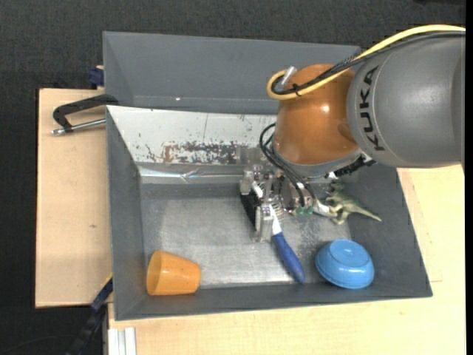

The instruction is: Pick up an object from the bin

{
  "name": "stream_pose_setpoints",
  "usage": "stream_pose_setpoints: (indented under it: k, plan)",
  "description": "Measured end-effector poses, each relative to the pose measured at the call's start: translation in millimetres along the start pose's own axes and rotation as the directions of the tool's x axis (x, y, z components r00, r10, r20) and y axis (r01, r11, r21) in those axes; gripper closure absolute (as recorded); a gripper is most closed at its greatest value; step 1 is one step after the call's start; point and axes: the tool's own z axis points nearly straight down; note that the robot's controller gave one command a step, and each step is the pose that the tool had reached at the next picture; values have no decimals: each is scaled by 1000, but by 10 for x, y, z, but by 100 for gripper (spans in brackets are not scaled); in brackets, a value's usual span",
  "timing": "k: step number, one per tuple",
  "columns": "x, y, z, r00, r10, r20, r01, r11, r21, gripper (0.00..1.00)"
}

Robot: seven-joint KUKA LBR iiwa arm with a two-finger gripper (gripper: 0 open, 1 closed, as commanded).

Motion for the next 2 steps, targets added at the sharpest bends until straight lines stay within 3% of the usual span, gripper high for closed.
stream_pose_setpoints:
  k: [1,2]
  plan:
    - [-235,-265,467,984,-176,12,176,984,-2,0]
    - [-481,-297,505,966,-257,15,257,966,-1,0]
